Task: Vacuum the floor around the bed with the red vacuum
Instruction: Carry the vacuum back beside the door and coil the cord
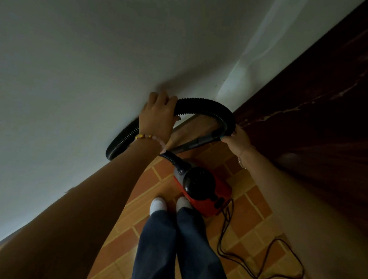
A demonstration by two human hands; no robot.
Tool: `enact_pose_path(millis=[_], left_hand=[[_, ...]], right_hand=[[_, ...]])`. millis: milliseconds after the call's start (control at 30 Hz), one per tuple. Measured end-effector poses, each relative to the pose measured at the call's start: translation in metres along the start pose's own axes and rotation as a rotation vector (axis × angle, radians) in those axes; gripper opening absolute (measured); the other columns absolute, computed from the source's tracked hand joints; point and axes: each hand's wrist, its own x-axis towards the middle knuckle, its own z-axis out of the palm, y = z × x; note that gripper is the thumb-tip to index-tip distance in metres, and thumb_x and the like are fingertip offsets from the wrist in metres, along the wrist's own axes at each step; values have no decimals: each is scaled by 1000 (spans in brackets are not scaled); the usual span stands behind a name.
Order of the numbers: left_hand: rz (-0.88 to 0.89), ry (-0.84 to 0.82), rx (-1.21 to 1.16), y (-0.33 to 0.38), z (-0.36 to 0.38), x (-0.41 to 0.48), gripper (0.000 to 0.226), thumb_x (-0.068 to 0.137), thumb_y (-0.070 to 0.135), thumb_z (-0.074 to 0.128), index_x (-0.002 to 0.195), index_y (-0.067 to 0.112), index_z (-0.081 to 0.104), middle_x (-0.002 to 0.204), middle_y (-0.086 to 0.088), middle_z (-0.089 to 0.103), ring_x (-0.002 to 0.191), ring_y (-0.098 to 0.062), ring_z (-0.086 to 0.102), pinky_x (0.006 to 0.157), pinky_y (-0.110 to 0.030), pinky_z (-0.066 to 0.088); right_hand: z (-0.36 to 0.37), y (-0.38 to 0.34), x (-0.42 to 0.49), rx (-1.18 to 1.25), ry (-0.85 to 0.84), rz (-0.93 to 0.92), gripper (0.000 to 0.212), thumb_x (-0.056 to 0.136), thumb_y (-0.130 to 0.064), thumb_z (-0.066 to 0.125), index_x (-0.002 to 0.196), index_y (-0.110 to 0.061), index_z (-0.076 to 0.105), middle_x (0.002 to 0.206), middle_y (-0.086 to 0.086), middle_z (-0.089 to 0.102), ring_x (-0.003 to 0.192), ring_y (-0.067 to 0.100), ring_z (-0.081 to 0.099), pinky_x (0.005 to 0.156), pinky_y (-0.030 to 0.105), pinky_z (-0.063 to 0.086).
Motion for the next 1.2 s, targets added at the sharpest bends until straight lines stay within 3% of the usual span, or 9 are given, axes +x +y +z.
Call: enact_pose_path(millis=[133,300,367,467,567,633,800,933,1200], left_hand=[[57,-1,182,10,11,8,44,60,30,84,96,10,68,89,-12,66,85,-33,61,70,-37,47],[98,41,170,11,20,2,48,57,27,83,100,9,70,86,-13,66,79,-33,63,65,-35,50],[112,39,138,7,23,-5,50,67,30,75,111,8,67,91,-16,66,82,-35,64,68,-38,51],[92,-12,34,4,21,-16,61,84,43,42,130,6,54,103,-19,64,90,-39,62,75,-44,51],[76,-70,-62,-2,16,-29,68,88,48,31,140,8,43,115,-21,60,99,-40,58,83,-48,48],[84,-46,-76,-7,12,-41,64,90,47,32,140,8,43,113,-21,61,97,-40,59,82,-48,48],[159,-47,-30,-18,-3,-74,57,90,42,42,136,10,48,107,-18,63,88,-38,62,75,-46,51],[121,-103,-40,-22,-13,-96,53,86,34,60,133,10,51,106,-18,64,90,-39,62,78,-46,50],[172,-145,-34,-51,-23,-148,50,87,35,63,131,13,52,109,-16,62,97,-37,59,83,-45,45]], right_hand=[[-8,4,-12,78,39,-30,56,90,5,51,142,-16,40,138,5,48,128,20,44,93,23,36],[-16,11,-21,105,68,-118,57,90,4,52,141,-18,40,140,3,46,130,16,42,96,21,35],[-16,11,-25,134,55,-125,56,89,6,52,139,-19,42,134,-1,49,123,9,43,96,20,35],[-11,12,-30,158,22,-118,56,90,5,53,140,-17,41,124,-10,46,116,2,39,96,17,33],[-4,12,-32,187,64,-120,55,88,4,54,138,-16,45,137,-2,49,127,8,43,102,23,36],[0,12,-34,217,126,-102,53,89,6,51,139,-12,46,139,6,50,130,16,45,106,27,38],[12,8,-61,89,102,-132,57,89,13,42,141,-9,41,140,9,48,131,20,43,91,11,36],[25,14,-85,10,67,-165,55,91,6,45,142,-13,42,141,8,47,132,21,43,99,24,37],[47,34,-128,-79,4,-174,54,88,13,42,138,-8,46,140,9,48,133,21,42,101,23,36]])
